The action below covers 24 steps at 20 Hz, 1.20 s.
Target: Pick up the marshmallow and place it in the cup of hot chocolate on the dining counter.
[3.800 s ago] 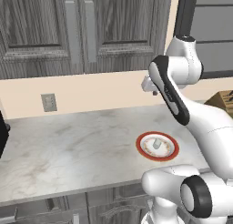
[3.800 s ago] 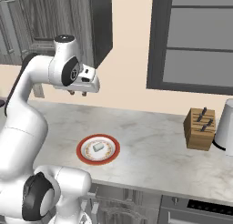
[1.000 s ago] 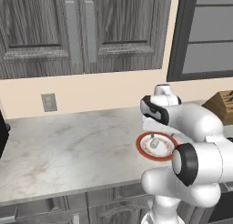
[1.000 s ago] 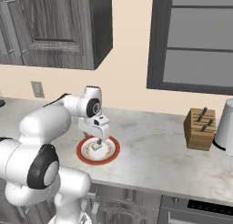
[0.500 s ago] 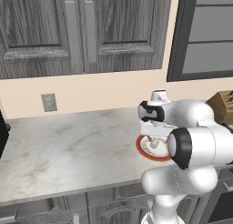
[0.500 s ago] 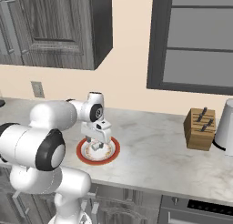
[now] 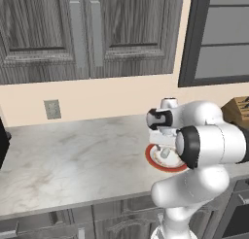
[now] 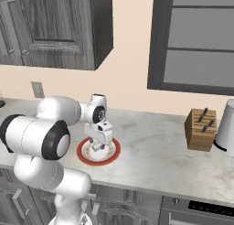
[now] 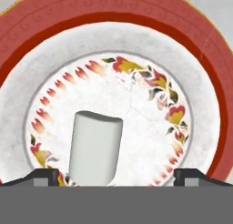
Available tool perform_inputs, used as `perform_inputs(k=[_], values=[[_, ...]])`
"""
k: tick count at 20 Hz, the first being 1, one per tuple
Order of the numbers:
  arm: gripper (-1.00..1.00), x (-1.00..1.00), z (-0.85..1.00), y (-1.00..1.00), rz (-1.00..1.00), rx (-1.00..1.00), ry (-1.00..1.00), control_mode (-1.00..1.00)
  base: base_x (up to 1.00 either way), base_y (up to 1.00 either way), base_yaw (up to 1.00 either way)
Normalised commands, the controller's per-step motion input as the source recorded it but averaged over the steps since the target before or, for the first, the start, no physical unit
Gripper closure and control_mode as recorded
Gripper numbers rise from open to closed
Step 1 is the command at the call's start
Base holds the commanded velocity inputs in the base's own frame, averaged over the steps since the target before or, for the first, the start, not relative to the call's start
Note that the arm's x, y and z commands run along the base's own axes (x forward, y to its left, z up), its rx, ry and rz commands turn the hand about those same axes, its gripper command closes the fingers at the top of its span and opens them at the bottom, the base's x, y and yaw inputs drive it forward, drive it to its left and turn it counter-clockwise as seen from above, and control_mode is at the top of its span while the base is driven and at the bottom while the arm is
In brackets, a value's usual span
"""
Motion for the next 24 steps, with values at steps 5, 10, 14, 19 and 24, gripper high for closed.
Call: perform_inputs(k=[5,10,14,19,24], values=[[-1.00,0.11,-0.04,0.01,-0.11,0.00,0.00,-1.00,0.00,0.00,0.00],[-1.00,0.00,-0.13,0.00,-0.14,0.00,0.00,-1.00,0.00,0.00,0.00],[-1.00,0.00,-0.08,0.00,-0.12,0.00,0.00,-1.00,0.00,0.00,0.00],[-1.00,0.03,-0.10,0.01,-0.07,0.00,0.00,-1.00,0.00,0.00,0.00],[-1.00,0.00,-0.07,0.01,-0.01,0.00,0.00,-1.00,0.00,0.00,0.00]])
